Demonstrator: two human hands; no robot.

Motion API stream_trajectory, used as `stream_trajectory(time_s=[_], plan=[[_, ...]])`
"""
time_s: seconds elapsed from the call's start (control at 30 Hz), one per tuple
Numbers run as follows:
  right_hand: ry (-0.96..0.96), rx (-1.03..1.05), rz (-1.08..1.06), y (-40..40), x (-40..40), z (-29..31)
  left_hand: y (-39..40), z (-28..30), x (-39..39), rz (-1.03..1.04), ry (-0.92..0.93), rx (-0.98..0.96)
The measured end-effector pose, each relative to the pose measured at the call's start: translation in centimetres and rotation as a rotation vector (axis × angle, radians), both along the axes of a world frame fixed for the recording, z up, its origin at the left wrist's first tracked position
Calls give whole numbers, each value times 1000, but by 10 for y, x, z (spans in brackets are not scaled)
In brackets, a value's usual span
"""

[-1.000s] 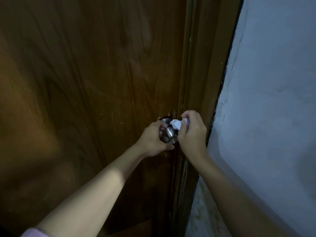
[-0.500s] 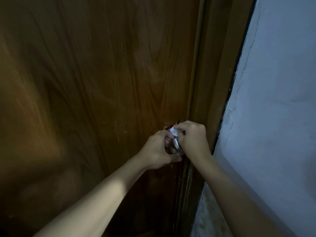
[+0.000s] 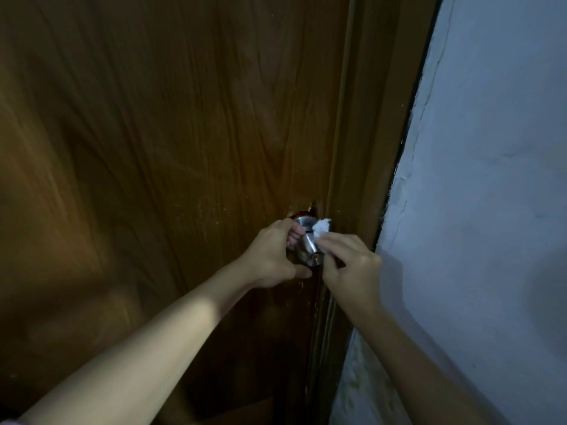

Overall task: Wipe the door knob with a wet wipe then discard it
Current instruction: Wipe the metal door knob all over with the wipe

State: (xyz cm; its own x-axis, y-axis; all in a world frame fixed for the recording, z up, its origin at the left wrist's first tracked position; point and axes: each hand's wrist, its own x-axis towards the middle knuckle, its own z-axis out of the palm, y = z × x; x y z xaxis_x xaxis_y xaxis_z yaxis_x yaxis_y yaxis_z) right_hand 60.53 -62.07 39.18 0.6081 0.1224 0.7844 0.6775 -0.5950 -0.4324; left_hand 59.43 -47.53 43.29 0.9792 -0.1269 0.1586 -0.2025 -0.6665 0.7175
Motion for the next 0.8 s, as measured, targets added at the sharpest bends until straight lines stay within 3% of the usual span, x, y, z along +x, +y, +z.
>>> stream_trajectory(time_s=[0.1, 0.27, 0.37, 0.43, 0.6, 0.8], plan=[[119, 69, -79, 0, 4, 1, 0, 1, 0, 9, -2, 12], [-89, -33, 82, 8, -6, -2, 4, 4, -1, -43, 45, -13], [-71, 66, 62, 4, -12, -7, 8, 5, -6, -61, 63, -49], [-7, 173, 54, 0, -12, -6, 11, 4, -7, -54, 58, -91], [373, 452, 220, -7, -12, 16, 15, 8, -8, -33, 31, -146], [490, 587, 375, -5, -11, 35, 2, 17, -15, -137, -8, -321]])
